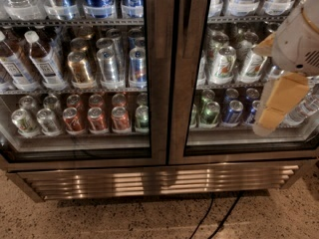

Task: Open left fridge door

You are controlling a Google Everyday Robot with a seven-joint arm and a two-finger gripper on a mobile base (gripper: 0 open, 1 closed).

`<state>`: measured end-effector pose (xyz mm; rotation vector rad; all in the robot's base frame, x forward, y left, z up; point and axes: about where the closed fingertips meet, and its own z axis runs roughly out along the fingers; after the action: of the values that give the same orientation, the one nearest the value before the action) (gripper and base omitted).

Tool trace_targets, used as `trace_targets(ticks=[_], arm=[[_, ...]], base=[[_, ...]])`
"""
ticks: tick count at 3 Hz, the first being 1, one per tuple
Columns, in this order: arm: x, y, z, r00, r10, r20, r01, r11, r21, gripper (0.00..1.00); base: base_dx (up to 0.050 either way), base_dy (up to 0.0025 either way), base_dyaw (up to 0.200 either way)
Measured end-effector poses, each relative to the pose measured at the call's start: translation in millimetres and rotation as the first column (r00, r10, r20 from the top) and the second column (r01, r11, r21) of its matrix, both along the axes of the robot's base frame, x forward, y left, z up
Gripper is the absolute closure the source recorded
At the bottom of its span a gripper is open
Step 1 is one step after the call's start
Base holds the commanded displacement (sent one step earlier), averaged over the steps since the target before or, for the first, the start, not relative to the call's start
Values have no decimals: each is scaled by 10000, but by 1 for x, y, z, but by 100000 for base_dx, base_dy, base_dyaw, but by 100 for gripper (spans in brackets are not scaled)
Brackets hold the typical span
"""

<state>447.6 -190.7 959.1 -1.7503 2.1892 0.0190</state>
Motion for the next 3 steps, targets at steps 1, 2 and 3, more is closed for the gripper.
trace_targets(ticks=[1, 2, 3], arm=[[10, 39, -30, 9934, 1118, -267, -1059, 9806, 1649, 0], [6, 81, -35, 9756, 2176, -305, -1936, 9171, 3485, 0], [1, 105, -34, 9602, 2781, -238, -2370, 8574, 4567, 0]], base=[[0, 0, 0], [0, 0, 0], [0, 0, 0]])
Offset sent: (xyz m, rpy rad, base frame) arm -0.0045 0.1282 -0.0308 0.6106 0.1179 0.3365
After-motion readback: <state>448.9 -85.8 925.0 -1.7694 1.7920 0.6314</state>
